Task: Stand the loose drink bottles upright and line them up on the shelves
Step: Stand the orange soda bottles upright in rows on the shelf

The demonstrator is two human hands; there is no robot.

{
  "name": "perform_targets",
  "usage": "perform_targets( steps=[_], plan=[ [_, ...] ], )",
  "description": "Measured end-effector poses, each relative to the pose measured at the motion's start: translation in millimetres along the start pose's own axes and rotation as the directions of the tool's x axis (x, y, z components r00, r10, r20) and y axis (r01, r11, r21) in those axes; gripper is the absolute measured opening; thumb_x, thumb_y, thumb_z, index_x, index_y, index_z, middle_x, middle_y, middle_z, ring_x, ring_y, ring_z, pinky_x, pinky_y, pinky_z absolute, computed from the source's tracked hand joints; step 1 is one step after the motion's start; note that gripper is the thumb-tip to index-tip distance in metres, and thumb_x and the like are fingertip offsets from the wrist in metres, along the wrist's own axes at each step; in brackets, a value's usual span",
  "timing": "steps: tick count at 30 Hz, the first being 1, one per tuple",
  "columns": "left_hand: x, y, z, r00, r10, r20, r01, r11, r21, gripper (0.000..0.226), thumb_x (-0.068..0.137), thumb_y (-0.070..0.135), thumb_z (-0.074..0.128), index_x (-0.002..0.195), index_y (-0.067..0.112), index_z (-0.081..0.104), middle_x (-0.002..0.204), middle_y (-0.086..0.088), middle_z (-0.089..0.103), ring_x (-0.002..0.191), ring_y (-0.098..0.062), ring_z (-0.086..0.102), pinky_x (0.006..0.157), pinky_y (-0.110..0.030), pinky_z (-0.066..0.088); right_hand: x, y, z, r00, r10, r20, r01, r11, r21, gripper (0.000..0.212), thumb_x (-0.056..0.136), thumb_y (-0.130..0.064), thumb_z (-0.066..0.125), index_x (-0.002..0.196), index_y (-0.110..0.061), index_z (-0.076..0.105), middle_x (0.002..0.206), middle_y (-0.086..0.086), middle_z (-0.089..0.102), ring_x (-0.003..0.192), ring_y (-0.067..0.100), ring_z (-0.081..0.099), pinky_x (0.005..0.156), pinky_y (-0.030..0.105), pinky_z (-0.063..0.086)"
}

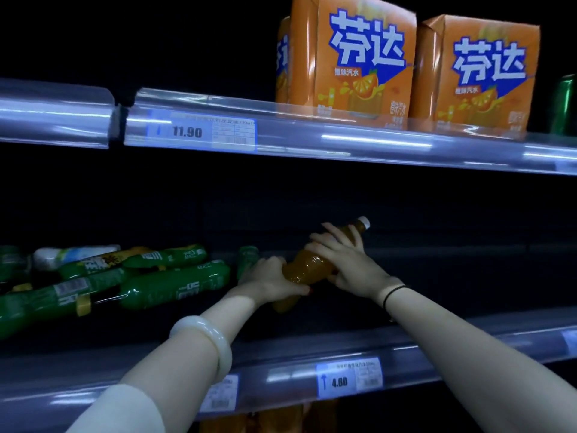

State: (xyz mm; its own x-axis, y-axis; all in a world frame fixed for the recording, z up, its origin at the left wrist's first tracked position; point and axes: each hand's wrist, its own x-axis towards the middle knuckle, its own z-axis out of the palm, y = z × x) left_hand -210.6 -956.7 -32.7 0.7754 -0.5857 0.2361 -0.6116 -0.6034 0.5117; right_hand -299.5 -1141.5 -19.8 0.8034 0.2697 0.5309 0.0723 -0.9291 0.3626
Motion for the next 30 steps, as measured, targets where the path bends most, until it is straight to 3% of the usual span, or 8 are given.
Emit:
perform_targets(
  steps=[2, 4, 5, 7, 9, 10, 16, 30],
  plan=[
    [-8.2, -2.3, -3.4, 1.000, 0.005, 0.004, -0.005, 1.000, -0.027, 0.043, 0.063, 0.057, 0.070, 0.093, 0.026, 0.063, 0.095, 0.001, 0.068, 0.086, -0.019, 0.065, 0.075, -0.029, 0.053, 0.6, -11.7, -1.6, 0.986, 0.165, -0.030, -0.166, 0.986, -0.030, 0.087, 0.073, -0.016, 0.074, 0.144, -0.036, 0.029, 0.159, 0.003, 0.014, 0.147, 0.033, 0.001, 0.109, 0.065, -0.001],
    [-18.3, -6.1, -4.0, 0.999, 0.006, -0.036, -0.008, 0.999, -0.050, 0.040, 0.067, 0.056, 0.068, 0.093, 0.025, 0.062, 0.090, 0.002, 0.067, 0.083, -0.019, 0.065, 0.072, -0.028, 0.052, 1.9, -31.1, -1.9, 0.845, 0.535, -0.028, -0.516, 0.826, 0.227, 0.096, 0.075, -0.014, 0.072, 0.148, -0.037, 0.015, 0.160, 0.006, 0.000, 0.147, 0.032, -0.001, 0.111, 0.063, 0.002],
    [-23.0, -6.7, -4.2, 0.998, 0.013, -0.055, -0.016, 0.998, -0.054, 0.042, 0.067, 0.057, 0.068, 0.093, 0.025, 0.061, 0.089, 0.002, 0.067, 0.082, -0.019, 0.065, 0.071, -0.028, 0.052, 4.7, -40.6, -3.3, 0.715, 0.697, 0.056, -0.620, 0.595, 0.512, 0.094, 0.077, -0.010, 0.069, 0.149, -0.032, 0.013, 0.158, 0.010, 0.007, 0.145, 0.031, 0.010, 0.112, 0.060, 0.013],
    [-32.1, -7.1, -7.7, 0.996, 0.027, -0.088, -0.031, 0.998, -0.051, 0.046, 0.065, 0.058, 0.068, 0.095, 0.024, 0.062, 0.090, 0.000, 0.067, 0.082, -0.021, 0.065, 0.071, -0.030, 0.054, 9.2, -52.6, -11.3, 0.569, 0.745, 0.349, -0.474, -0.051, 0.879, 0.071, 0.079, -0.008, 0.059, 0.143, -0.015, 0.028, 0.139, 0.016, 0.043, 0.127, 0.032, 0.045, 0.095, 0.046, 0.045],
    [-39.0, -8.0, -14.6, 0.992, 0.053, -0.117, -0.058, 0.998, -0.035, 0.049, 0.060, 0.057, 0.069, 0.096, 0.026, 0.063, 0.090, 0.000, 0.067, 0.083, -0.021, 0.065, 0.071, -0.030, 0.054, 9.2, -60.8, -21.8, 0.564, 0.600, 0.568, -0.287, -0.502, 0.816, 0.054, 0.073, -0.012, 0.055, 0.125, -0.010, 0.043, 0.119, 0.016, 0.057, 0.109, 0.035, 0.058, 0.075, 0.043, 0.053],
    [-42.0, -7.5, -18.7, 0.990, 0.067, -0.127, -0.070, 0.997, -0.023, 0.047, 0.060, 0.056, 0.070, 0.097, 0.027, 0.063, 0.090, 0.001, 0.067, 0.083, -0.021, 0.065, 0.070, -0.029, 0.053, 8.9, -64.0, -26.5, 0.566, 0.561, 0.604, -0.240, -0.589, 0.771, 0.050, 0.075, -0.016, 0.057, 0.123, -0.011, 0.044, 0.117, 0.016, 0.059, 0.106, 0.036, 0.059, 0.075, 0.046, 0.054],
    [-68.6, 3.0, -29.5, 0.979, 0.145, -0.144, -0.143, 0.989, 0.019, 0.054, 0.056, 0.060, 0.073, 0.102, 0.035, 0.061, 0.093, 0.006, 0.068, 0.087, -0.019, 0.064, 0.073, -0.030, 0.054, -8.1, -85.8, -35.0, 0.406, 0.708, 0.577, -0.115, -0.587, 0.801, 0.056, 0.079, -0.026, 0.074, 0.122, -0.013, 0.040, 0.102, 0.014, 0.063, 0.095, 0.031, 0.065, 0.077, 0.052, 0.057],
    [-161.8, 51.2, -40.4, 0.941, 0.152, -0.301, -0.221, 0.953, -0.210, 0.047, 0.064, 0.061, 0.073, 0.094, 0.026, 0.063, 0.094, 0.002, 0.066, 0.085, -0.017, 0.063, 0.075, -0.041, 0.057, -68.2, -118.2, -120.0, 0.476, 0.770, 0.425, -0.026, -0.471, 0.882, 0.060, 0.077, -0.027, 0.075, 0.123, -0.021, 0.036, 0.113, 0.010, 0.060, 0.096, 0.025, 0.066, 0.072, 0.047, 0.060]
  ],
)
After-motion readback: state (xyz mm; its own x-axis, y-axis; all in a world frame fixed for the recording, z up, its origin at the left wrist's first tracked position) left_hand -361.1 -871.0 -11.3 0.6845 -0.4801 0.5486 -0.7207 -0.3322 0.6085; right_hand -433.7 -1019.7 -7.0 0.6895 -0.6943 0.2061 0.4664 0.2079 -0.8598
